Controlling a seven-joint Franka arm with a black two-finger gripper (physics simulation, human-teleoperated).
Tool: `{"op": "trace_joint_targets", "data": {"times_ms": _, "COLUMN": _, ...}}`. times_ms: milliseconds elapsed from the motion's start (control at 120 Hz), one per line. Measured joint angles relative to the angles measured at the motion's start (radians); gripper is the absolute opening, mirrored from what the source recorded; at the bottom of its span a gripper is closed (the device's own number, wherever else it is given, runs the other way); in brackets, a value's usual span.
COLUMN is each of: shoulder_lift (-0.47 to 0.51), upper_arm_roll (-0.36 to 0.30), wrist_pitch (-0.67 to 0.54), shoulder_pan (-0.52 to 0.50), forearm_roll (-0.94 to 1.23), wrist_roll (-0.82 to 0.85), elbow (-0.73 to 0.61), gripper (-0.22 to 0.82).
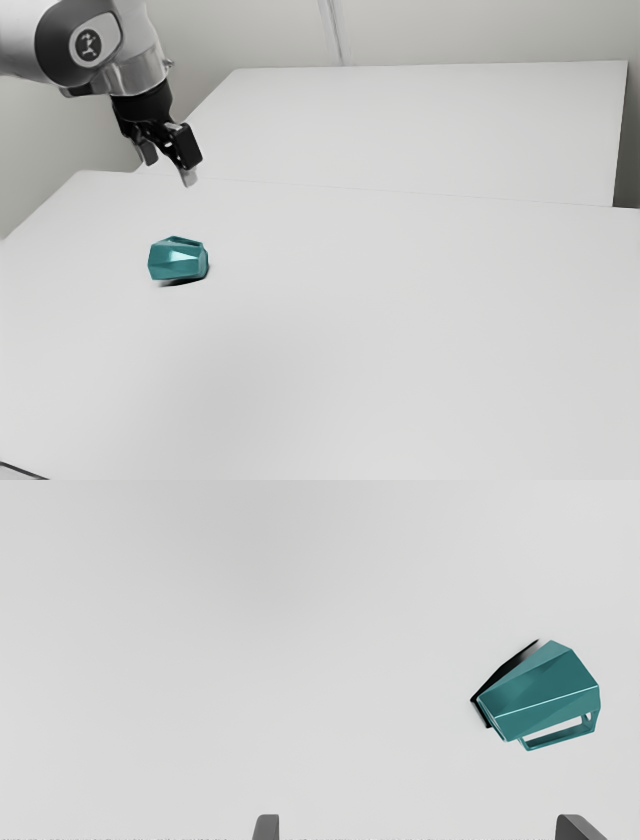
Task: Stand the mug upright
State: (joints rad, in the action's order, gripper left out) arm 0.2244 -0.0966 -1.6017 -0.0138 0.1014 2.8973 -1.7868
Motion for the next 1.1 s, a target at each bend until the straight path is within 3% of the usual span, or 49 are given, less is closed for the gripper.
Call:
{"op": "trace_joint_targets", "data": {"times_ms": 283, "shoulder_lift": 0.000, "upper_arm_roll": -0.006, "wrist_pitch": -0.038, "shoulder_pan": -0.066, "forearm_roll": -0.010, "wrist_roll": 0.000, "elbow": -0.024, "gripper": 0.61}}
{"op": "trace_joint_targets", "data": {"times_ms": 467, "shoulder_lift": -0.010, "upper_arm_roll": -0.009, "wrist_pitch": -0.046, "shoulder_pan": -0.318, "forearm_roll": -0.187, "wrist_roll": 0.000, "elbow": -0.087, "gripper": 0.60}}
{"op": "trace_joint_targets", "data": {"times_ms": 625, "shoulder_lift": -0.081, "upper_arm_roll": -0.009, "wrist_pitch": -0.049, "shoulder_pan": -0.485, "forearm_roll": -0.330, "wrist_roll": 0.000, "elbow": -0.100, "gripper": 0.60}}
{"op": "trace_joint_targets", "data": {"times_ms": 817, "shoulder_lift": -0.187, "upper_arm_roll": -0.003, "wrist_pitch": -0.052, "shoulder_pan": -0.609, "forearm_roll": -0.454, "wrist_roll": 0.000, "elbow": -0.133, "gripper": 0.60}}
{"op": "trace_joint_targets", "data": {"times_ms": 1008, "shoulder_lift": -0.286, "upper_arm_roll": -0.003, "wrist_pitch": -0.068, "shoulder_pan": -0.707, "forearm_roll": -0.532, "wrist_roll": 0.000, "elbow": -0.145, "gripper": 0.60}}
{"op": "trace_joint_targets", "data": {"times_ms": 1100, "shoulder_lift": -0.351, "upper_arm_roll": -0.003, "wrist_pitch": -0.090, "shoulder_pan": -0.692, "forearm_roll": -0.578, "wrist_roll": 0.000, "elbow": -0.120, "gripper": 0.60}}
